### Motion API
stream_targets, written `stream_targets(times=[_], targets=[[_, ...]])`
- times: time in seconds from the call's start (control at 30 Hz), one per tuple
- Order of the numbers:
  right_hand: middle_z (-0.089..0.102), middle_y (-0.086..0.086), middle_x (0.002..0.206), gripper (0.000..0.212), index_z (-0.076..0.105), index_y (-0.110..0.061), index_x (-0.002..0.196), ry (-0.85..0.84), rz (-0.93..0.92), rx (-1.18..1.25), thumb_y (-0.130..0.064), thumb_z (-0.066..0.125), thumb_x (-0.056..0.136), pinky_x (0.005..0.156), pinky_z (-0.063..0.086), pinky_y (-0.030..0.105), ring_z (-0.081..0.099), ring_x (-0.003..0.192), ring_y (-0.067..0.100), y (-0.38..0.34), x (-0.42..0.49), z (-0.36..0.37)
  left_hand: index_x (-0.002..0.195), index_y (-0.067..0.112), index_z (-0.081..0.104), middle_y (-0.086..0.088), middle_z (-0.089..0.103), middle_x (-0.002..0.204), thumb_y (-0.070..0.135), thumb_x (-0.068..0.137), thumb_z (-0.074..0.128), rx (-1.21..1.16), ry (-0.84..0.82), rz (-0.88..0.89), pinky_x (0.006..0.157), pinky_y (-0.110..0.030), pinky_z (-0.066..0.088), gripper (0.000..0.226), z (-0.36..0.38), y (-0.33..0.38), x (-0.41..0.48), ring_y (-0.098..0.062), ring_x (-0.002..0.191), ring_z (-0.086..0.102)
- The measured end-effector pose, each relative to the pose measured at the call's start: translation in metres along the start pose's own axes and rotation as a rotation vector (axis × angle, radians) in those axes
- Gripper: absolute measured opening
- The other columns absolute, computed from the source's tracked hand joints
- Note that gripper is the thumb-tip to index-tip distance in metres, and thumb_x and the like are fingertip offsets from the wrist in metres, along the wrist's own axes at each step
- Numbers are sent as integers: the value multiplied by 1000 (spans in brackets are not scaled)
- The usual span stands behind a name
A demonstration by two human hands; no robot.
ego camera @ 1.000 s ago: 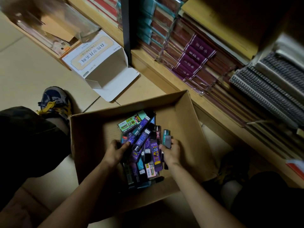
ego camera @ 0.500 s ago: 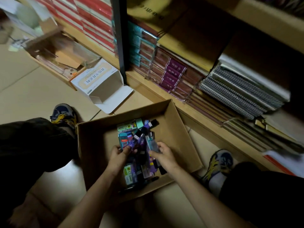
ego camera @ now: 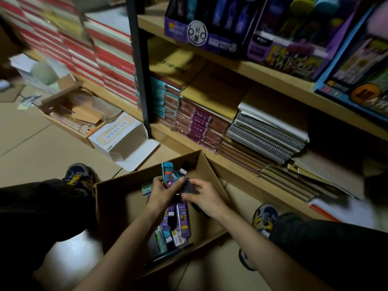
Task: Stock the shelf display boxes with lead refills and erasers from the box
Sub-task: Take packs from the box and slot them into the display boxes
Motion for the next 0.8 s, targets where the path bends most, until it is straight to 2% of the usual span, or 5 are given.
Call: stream_targets(times=[0.1, 0.17, 0.3, 0.47, 0.8], targets=[[61, 24, 118, 43, 54, 1, 121, -2, -48, -75, 6, 66, 80, 95, 47, 40, 59, 110, 33, -20, -4, -2, 110, -4, 49, -29, 61, 105, 15, 87, 65, 28, 2, 71, 65, -31, 54, 34, 4, 23, -1, -28, 82, 64], [60, 19, 118, 46, 51, -3, 124, -3, -65, -102, 0, 67, 81, 93, 48, 39, 59, 109, 30, -35, -6, -7, 102, -5, 56, -33, 62, 103, 13, 89, 61, -2, -45, 111, 63, -31, 55, 23, 10, 39, -4, -29, 77, 65], [63, 0, 98, 24, 51, -20, 110, -97, -25, -93, -23, 62, 89, 67, 50, 26, 64, 80, 13, -64, -21, -22, 117, -7, 51, -29, 62, 108, 19, 89, 62, -85, -19, 122, 68, -38, 55, 39, 10, 66, -8, -37, 88, 64], [65, -1, 86, 27, 53, -11, 117, -120, -52, -76, -16, 59, 91, 52, 43, 22, 60, 64, 11, -109, -42, -44, 86, 11, 60, -7, 71, 75, 19, 84, 67, -173, -57, 156, 53, -25, 54, 11, 8, 113, -10, -14, 63, 68], [65, 14, 90, 26, 60, -8, 107, -55, -204, 17, 3, 62, 84, 61, 54, 21, 66, 71, 17, -211, -66, -94, 110, 8, 54, -6, 71, 88, 29, 58, 77, -23, -414, 242, 60, -27, 57, 61, 27, 209, -30, -17, 72, 71]])
Point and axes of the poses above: each hand's wrist, its own x-axis towards the middle knuckle, its own z-axis out of the palm, y = z × x, the point moved 7 cm from there along x, towards the middle knuckle
